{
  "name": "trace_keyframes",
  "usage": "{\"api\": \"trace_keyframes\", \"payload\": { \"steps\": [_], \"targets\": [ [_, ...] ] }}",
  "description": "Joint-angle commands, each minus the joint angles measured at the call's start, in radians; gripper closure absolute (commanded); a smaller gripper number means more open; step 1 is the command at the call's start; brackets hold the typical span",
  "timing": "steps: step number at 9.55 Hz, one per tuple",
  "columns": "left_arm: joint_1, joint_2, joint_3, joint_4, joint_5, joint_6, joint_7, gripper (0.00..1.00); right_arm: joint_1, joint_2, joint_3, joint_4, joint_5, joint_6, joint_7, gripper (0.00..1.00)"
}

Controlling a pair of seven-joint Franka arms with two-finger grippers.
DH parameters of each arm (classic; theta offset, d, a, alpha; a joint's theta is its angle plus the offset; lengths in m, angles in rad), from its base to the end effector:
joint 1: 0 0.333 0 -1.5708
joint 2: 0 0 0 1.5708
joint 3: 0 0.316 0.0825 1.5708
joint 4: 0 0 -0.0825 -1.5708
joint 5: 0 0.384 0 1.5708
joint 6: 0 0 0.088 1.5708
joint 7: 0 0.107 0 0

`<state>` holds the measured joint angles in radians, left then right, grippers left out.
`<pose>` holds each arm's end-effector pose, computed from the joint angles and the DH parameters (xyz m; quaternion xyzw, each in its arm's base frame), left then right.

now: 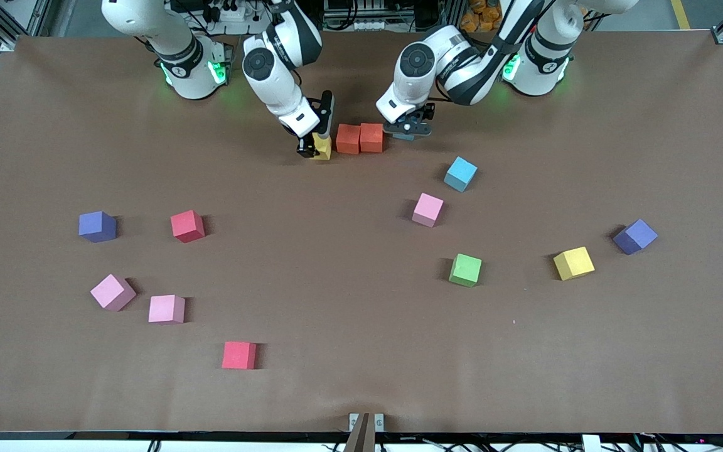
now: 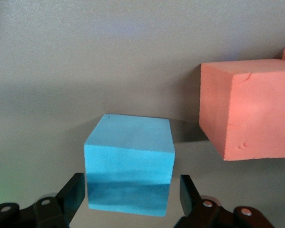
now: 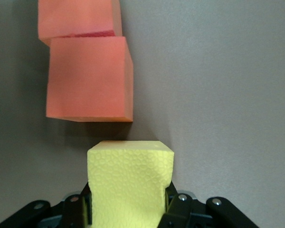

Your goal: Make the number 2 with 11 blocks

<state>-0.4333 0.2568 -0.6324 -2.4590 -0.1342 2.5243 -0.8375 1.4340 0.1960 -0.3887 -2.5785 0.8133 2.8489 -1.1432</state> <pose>0.2163 -0.4138 0.2038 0.9897 -0.0534 -0.1331 0.0031 0.2601 0.3575 0.2014 -0.7508 -0.6512 -0.0588 0.0942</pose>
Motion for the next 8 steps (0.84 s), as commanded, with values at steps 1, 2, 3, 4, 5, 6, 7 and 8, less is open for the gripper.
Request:
{"api": "trace_keyframes", "payload": {
  "steps": [1,2,3,4,5,6,7,8],
  "targets": [
    [0.005,0.016,-0.006,0.006,0.016,0.01,-0.028,0.12,0.066,-0.038,-0.002,-0.049,0.04,0.023,0.046,0.79],
    [0.005,0.016,-0.007,0.005,0.016,0.01,-0.028,0.12,0.074,-0.036,-0.002,-0.049,0.04,0.023,0.048,0.79],
    [0.007,0.016,-0.006,0.003,0.016,0.01,-0.028,0.12,0.077,-0.035,-0.002,-0.049,0.04,0.026,0.049,0.79],
    [0.007,0.016,-0.006,0.003,0.016,0.01,-0.026,0.12,0.077,-0.032,-0.002,-0.048,0.04,0.026,0.057,0.79],
    [0.008,0.016,-0.006,0.003,0.016,0.01,-0.023,0.12,0.077,-0.03,-0.004,-0.048,0.04,0.027,0.059,0.79],
    [0.008,0.015,-0.006,0.003,0.016,0.008,-0.021,0.12,0.077,-0.027,-0.002,-0.046,0.04,0.032,0.059,0.79],
    [0.01,0.012,-0.004,-0.001,0.016,0.005,-0.017,0.12,0.075,-0.024,-0.002,-0.045,0.04,0.046,0.059,0.79],
    [0.011,0.007,-0.004,-0.003,0.016,0.004,-0.014,0.13,0.072,-0.021,-0.002,-0.042,0.04,0.046,0.059,0.79]
  ]
}}
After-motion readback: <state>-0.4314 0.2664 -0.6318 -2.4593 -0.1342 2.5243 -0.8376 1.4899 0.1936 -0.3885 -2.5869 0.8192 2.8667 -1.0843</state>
